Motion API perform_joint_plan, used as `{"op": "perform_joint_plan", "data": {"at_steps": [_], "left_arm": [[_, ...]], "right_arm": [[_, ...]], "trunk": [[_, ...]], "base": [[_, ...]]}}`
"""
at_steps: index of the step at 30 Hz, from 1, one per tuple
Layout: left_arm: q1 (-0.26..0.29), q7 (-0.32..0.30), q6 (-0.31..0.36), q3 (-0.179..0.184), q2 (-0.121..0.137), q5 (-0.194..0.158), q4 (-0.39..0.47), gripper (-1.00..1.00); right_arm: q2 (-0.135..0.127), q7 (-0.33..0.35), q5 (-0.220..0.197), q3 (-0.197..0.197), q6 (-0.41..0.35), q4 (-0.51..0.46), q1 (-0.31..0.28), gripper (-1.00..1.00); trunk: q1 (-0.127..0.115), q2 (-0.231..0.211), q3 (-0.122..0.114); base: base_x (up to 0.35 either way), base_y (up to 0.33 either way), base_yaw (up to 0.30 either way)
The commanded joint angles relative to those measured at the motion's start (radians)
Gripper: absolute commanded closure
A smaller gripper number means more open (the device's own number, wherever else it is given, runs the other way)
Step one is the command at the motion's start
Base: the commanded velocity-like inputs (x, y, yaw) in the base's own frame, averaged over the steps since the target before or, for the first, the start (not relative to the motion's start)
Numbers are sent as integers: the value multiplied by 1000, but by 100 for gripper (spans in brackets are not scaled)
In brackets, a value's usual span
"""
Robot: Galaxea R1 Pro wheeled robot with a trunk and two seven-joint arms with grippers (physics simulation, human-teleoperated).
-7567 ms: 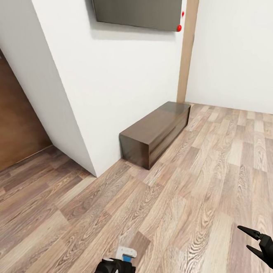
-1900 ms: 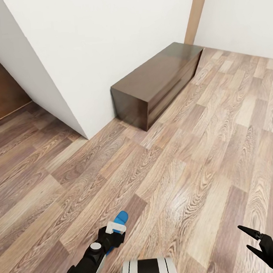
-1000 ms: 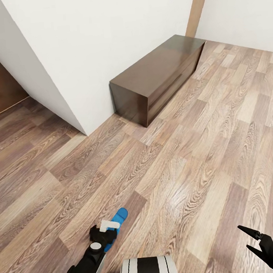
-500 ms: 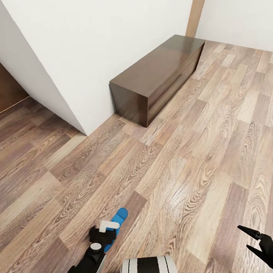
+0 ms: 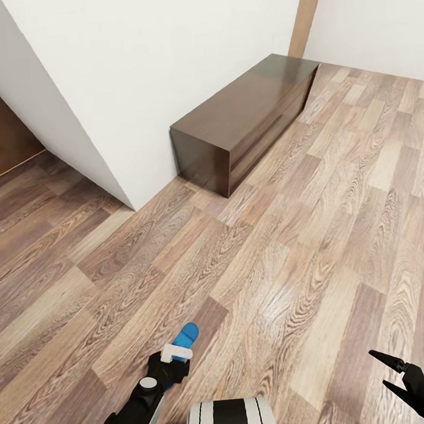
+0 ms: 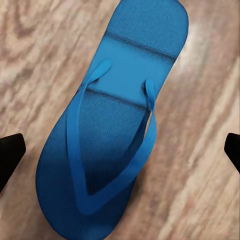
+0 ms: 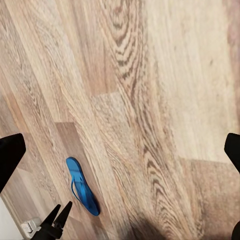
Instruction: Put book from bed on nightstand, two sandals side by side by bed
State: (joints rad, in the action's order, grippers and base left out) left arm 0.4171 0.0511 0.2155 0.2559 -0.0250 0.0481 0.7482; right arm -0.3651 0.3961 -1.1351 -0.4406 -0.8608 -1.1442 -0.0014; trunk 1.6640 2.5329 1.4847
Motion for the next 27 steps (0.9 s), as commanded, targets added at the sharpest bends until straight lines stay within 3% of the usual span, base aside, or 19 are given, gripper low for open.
{"op": "perform_joint_plan", "data": {"at_steps": [1, 8, 22, 27], "left_arm": [[0, 5, 6, 3, 0, 5, 2, -100], [0, 4, 6, 2, 1, 6, 2, -100], [0, 5, 7, 2, 1, 6, 2, -100], [0, 6, 6, 2, 1, 6, 2, -100]], "right_arm": [[0, 4, 3, -1, -4, 0, 0, -100], [0, 4, 3, -2, -4, 0, 0, -100], [0, 4, 3, -2, -4, 0, 0, -100], [0, 4, 3, -2, -4, 0, 0, -100]], "trunk": [[0, 0, 1], [0, 0, 1], [6, 3, 55], [6, 3, 55]], "base": [[0, 0, 0], [0, 0, 0], [0, 0, 0], [0, 0, 0]]}}
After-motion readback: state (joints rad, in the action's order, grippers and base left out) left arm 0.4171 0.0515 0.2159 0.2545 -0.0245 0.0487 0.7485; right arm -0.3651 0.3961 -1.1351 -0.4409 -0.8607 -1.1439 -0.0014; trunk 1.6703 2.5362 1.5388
